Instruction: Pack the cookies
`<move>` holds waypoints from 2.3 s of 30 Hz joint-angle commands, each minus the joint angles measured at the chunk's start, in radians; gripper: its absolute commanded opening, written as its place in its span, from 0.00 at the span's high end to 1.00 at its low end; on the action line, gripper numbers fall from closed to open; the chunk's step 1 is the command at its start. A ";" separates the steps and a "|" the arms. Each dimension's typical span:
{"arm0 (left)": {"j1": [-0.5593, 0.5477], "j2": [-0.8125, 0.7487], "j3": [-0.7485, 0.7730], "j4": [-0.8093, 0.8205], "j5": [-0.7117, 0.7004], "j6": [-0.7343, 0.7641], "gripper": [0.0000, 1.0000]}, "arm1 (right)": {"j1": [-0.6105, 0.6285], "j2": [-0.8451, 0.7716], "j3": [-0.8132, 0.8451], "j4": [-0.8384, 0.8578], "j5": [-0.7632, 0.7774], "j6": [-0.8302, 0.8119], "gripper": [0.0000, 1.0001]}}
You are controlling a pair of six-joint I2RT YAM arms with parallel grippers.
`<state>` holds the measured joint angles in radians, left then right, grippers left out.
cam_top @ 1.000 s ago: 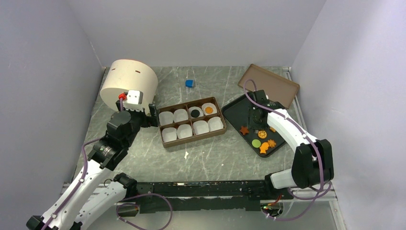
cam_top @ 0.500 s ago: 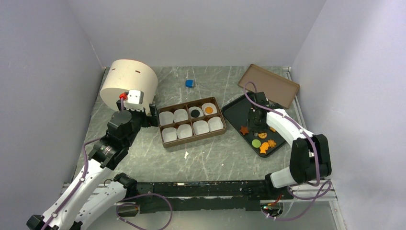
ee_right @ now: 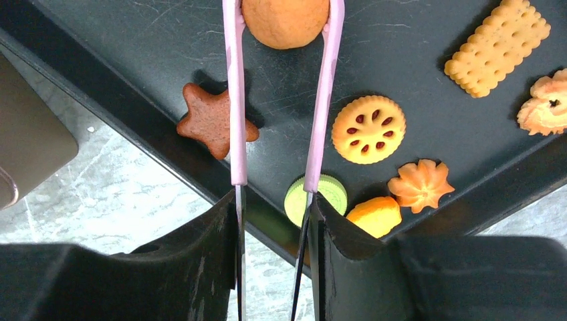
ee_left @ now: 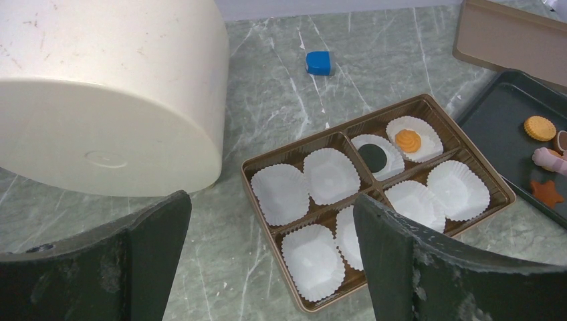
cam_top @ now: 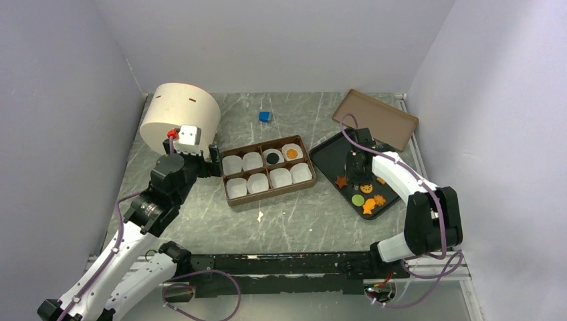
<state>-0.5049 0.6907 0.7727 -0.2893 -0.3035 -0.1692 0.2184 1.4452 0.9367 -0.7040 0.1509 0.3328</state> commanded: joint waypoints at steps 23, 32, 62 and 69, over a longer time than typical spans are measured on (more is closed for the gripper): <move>0.005 0.017 0.014 0.038 0.021 0.025 0.04 | 0.258 -0.087 0.205 0.004 -0.018 -0.055 0.75; 0.006 0.021 0.014 0.037 0.022 0.024 0.04 | 0.410 -0.055 0.229 -0.024 -0.011 -0.056 0.76; 0.006 0.023 0.013 0.041 0.026 0.024 0.04 | 0.512 0.117 0.273 -0.072 0.099 -0.078 0.55; 0.006 0.020 0.012 0.041 0.023 0.024 0.04 | 0.512 0.117 0.286 -0.078 0.104 -0.077 0.52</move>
<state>-0.5034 0.7113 0.7727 -0.2897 -0.2882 -0.1692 0.7292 1.5726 1.1740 -0.7856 0.2153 0.2607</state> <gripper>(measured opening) 0.961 0.487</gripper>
